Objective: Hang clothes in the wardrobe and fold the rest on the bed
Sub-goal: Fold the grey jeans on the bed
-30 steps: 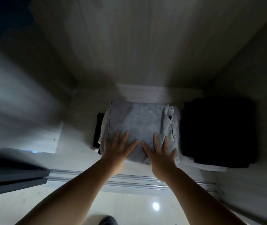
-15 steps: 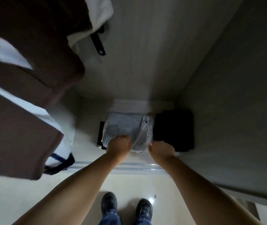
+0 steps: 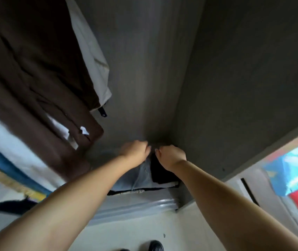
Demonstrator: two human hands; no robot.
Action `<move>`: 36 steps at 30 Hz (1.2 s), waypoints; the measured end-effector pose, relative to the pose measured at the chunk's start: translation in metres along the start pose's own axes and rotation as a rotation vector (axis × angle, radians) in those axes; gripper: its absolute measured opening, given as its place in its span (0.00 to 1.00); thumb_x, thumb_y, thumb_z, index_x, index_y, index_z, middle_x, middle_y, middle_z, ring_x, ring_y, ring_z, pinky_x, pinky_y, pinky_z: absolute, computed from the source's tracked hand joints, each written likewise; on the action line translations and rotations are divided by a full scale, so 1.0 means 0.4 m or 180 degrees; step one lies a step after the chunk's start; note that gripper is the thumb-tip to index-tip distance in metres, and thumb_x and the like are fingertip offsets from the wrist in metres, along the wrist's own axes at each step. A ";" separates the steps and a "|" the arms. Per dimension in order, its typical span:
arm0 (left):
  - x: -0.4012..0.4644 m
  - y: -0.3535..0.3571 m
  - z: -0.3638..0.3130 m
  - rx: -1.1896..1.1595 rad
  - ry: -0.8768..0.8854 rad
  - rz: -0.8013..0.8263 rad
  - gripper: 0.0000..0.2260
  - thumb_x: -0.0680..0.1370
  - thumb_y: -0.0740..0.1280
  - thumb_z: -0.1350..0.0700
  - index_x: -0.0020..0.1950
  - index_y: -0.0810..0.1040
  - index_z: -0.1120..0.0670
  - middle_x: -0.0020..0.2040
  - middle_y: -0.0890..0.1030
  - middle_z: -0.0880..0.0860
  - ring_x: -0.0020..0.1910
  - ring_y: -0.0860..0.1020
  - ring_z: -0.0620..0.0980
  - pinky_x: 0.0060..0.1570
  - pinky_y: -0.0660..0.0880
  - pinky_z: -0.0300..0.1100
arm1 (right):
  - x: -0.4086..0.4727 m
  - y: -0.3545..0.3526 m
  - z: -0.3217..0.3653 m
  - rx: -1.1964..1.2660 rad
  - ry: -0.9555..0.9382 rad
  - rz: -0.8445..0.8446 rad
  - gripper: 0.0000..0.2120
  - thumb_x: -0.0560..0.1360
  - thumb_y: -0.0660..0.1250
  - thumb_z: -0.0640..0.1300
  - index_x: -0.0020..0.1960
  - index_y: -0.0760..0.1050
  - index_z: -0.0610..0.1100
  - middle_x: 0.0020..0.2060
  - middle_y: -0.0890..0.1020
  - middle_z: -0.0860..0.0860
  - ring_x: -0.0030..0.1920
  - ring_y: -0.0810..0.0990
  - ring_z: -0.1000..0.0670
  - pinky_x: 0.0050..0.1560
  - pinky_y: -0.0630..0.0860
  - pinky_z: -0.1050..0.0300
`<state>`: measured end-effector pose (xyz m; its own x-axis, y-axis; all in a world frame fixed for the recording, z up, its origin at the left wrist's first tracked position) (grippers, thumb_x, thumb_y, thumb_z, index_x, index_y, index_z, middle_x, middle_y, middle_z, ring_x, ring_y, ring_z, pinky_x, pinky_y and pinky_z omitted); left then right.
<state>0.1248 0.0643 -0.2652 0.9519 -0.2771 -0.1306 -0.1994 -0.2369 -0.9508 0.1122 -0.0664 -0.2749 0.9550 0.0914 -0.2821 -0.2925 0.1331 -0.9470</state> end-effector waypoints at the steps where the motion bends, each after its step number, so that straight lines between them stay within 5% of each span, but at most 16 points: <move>1: -0.001 -0.025 -0.012 0.0060 0.0061 -0.0038 0.16 0.82 0.55 0.48 0.48 0.77 0.57 0.48 0.81 0.59 0.48 0.79 0.60 0.41 0.72 0.45 | -0.017 -0.023 -0.009 0.0035 0.0079 -0.0090 0.20 0.82 0.50 0.53 0.58 0.77 0.45 0.56 0.81 0.44 0.57 0.79 0.42 0.46 0.72 0.55; 10: -0.047 -0.118 -0.289 0.0383 0.1495 0.0117 0.15 0.82 0.53 0.46 0.43 0.72 0.52 0.49 0.81 0.56 0.49 0.79 0.59 0.40 0.67 0.44 | -0.248 -0.119 -0.164 0.0216 0.1043 -0.0905 0.22 0.81 0.50 0.55 0.48 0.79 0.47 0.48 0.83 0.45 0.49 0.81 0.41 0.41 0.68 0.55; 16: -0.165 -0.034 -0.557 0.0527 0.2427 0.0449 0.17 0.82 0.53 0.47 0.51 0.77 0.54 0.56 0.80 0.57 0.56 0.77 0.60 0.48 0.71 0.45 | -0.533 -0.089 -0.335 0.0283 0.2043 -0.0788 0.20 0.82 0.50 0.53 0.55 0.78 0.45 0.54 0.81 0.45 0.55 0.80 0.41 0.49 0.73 0.52; 23: -0.364 0.060 -0.934 0.0632 0.3529 0.0679 0.16 0.82 0.53 0.47 0.50 0.77 0.54 0.55 0.80 0.58 0.55 0.77 0.60 0.45 0.69 0.46 | -0.967 -0.055 -0.578 0.0442 0.3250 -0.0982 0.22 0.83 0.48 0.53 0.54 0.78 0.45 0.54 0.81 0.45 0.55 0.79 0.42 0.47 0.72 0.53; 31: -0.609 0.227 -1.421 0.0454 0.4077 0.1052 0.18 0.82 0.53 0.47 0.34 0.66 0.52 0.39 0.75 0.52 0.39 0.74 0.55 0.36 0.66 0.44 | -1.459 0.015 -0.851 0.0507 0.3973 -0.0964 0.21 0.83 0.47 0.53 0.38 0.69 0.46 0.40 0.78 0.48 0.45 0.80 0.43 0.38 0.70 0.55; 36: -0.773 0.343 -1.667 0.0521 0.4325 0.1326 0.19 0.83 0.52 0.49 0.34 0.65 0.54 0.34 0.71 0.52 0.33 0.68 0.54 0.31 0.62 0.42 | -1.753 0.069 -1.012 0.0593 0.4468 -0.0748 0.23 0.83 0.47 0.53 0.33 0.65 0.46 0.41 0.78 0.47 0.44 0.78 0.43 0.40 0.70 0.55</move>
<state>-0.3519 -0.5034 -0.1680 -0.1446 -0.9813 -0.1268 -0.2865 0.1642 -0.9439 -0.5459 -0.5262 -0.1654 0.2065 -0.9677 -0.1443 -0.0213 0.1430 -0.9895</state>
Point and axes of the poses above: each hand's wrist, its own x-axis towards the middle knuckle, its own y-axis out of the palm, z = x × y, the point moved 4 cm from there along x, towards the middle knuckle
